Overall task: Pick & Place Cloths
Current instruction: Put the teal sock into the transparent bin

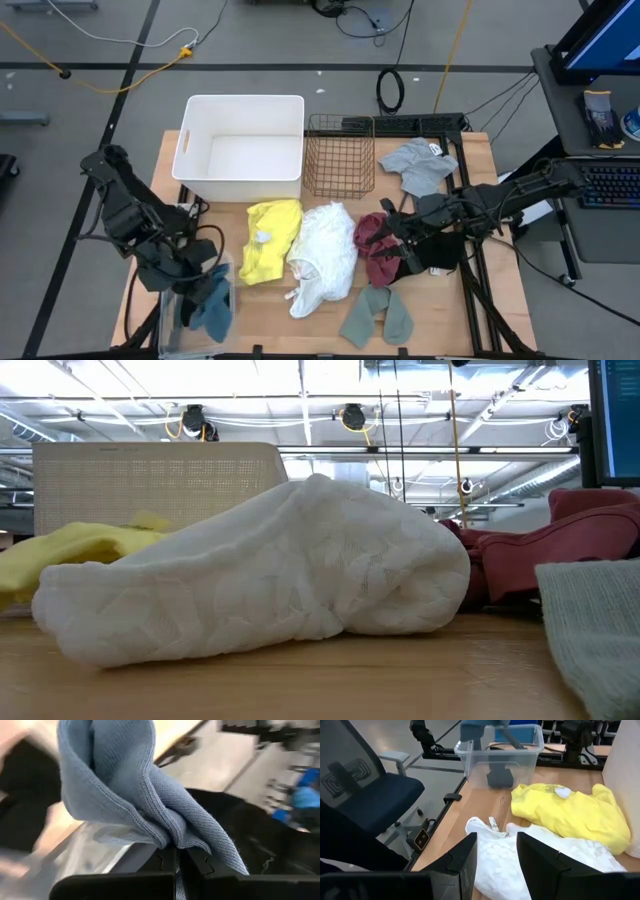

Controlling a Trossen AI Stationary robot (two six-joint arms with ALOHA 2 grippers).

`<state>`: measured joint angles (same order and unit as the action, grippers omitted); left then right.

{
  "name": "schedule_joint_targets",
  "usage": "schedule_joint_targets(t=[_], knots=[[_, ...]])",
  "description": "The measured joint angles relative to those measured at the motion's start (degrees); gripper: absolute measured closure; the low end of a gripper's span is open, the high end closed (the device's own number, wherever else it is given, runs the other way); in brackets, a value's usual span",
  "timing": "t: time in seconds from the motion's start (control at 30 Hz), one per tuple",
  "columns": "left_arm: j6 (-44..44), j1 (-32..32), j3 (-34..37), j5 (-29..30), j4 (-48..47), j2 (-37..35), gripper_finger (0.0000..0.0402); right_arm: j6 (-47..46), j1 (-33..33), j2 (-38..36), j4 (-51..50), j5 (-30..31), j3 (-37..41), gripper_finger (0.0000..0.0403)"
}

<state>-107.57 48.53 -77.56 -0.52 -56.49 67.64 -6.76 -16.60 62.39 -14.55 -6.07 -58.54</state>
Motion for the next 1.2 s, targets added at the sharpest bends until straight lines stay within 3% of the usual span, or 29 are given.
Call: schedule_joint_targets(t=[0.17, 0.4, 0.8, 0.97, 1.2], knots=[[-4.85, 0.79, 0.00, -5.67, -7.33, 0.18, 0.0402, 0.00, 0.00, 0.00, -1.22, 0.00, 0.00, 0.0273], [-6.80, 0.74, 0.11, -5.97, -13.04, 1.79, 0.0402, 0.00, 0.02, 0.00, -1.22, 0.00, -0.02, 0.0273], [-0.19, 0.75, 0.13, -8.94, -13.71, 10.51, 0.0402, 0.00, 0.00, 0.00, -1.25, 0.00, -0.02, 0.0273], [2.34, 1.16, 0.15, -13.03, -14.75, 14.41, 0.0402, 0.00, 0.00, 0.00, -1.27, 0.00, -0.02, 0.0273], [0.34, 2.25, 0.15, -14.02, -18.04, 18.21, 0.0402, -0.01, 0.02, 0.00, -1.25, 0.00, -0.02, 0.0273]])
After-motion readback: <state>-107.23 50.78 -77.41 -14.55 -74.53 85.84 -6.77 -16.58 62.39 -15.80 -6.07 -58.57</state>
